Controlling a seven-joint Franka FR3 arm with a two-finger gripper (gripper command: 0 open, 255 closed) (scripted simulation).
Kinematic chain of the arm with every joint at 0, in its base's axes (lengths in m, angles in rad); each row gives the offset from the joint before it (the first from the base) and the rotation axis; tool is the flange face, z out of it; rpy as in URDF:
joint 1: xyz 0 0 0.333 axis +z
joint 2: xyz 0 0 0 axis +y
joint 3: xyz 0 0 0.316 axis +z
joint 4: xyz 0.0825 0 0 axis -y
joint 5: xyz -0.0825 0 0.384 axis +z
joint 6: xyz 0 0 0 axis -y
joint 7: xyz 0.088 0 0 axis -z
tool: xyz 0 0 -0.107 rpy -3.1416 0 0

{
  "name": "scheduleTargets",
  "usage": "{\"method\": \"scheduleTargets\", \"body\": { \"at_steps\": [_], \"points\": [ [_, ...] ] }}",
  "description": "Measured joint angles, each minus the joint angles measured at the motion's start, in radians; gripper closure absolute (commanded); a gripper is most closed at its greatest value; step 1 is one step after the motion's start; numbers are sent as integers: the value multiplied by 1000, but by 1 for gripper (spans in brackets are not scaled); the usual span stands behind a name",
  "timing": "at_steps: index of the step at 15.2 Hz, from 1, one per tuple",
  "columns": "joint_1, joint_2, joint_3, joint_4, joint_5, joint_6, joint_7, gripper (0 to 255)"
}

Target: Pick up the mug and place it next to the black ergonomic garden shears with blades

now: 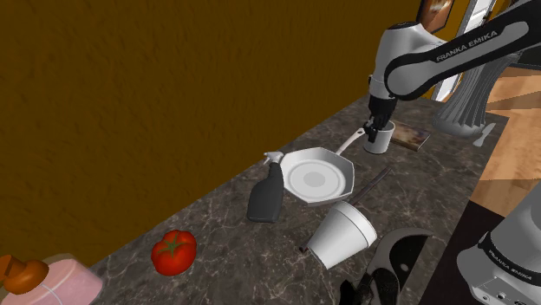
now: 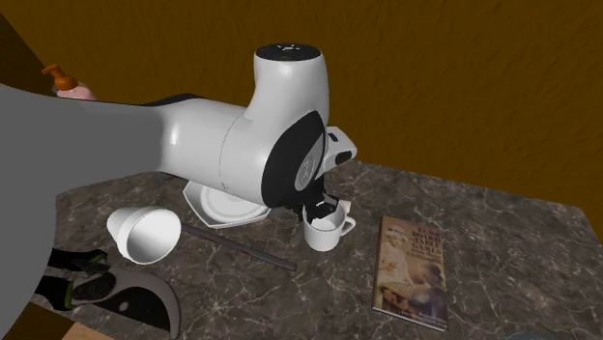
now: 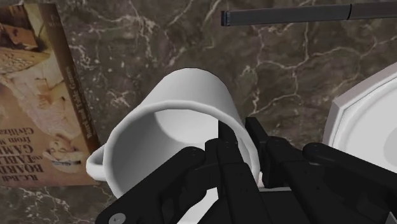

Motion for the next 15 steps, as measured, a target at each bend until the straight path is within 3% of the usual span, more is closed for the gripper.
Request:
{"method": "scheduleTargets", "body": {
  "at_steps": [15],
  "points": [
    [3, -82, -1, 135, 10, -216, -17, 255]
  ]
}}
